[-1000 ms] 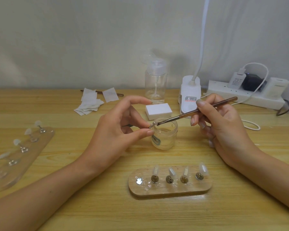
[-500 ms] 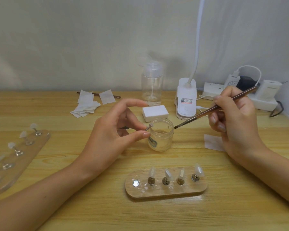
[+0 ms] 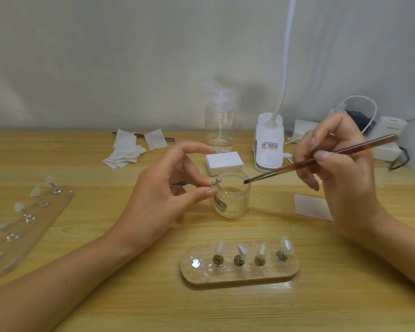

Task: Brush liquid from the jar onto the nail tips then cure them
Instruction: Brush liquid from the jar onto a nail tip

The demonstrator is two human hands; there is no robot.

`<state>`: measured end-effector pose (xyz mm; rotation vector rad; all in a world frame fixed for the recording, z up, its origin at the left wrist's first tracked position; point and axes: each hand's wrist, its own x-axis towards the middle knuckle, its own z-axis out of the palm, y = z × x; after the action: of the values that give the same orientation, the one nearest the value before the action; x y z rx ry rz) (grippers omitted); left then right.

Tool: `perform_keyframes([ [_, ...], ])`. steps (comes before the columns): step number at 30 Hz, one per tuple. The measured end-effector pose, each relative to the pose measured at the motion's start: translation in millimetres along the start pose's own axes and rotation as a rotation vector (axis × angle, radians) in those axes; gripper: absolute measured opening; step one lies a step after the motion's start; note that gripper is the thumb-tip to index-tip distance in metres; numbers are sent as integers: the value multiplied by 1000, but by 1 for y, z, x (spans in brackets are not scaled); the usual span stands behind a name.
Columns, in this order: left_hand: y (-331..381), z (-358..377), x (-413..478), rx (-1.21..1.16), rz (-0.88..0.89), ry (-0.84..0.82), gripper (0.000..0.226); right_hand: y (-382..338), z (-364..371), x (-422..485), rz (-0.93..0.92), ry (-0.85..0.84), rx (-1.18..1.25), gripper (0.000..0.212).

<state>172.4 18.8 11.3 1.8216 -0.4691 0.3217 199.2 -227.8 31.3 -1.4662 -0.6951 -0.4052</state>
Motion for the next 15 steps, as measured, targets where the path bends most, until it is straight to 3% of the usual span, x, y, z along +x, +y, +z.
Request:
perform_keyframes([
  [7,0,0,0,-11,4,-5,45,2,-4,1,55,103,89,18],
  [11,-2,-1,1,32,23,-18,46,3,3,-2,202,217,191,15],
  [15,-3,0,2,48,43,-18,47,8,17,-7,340,171,235,22],
])
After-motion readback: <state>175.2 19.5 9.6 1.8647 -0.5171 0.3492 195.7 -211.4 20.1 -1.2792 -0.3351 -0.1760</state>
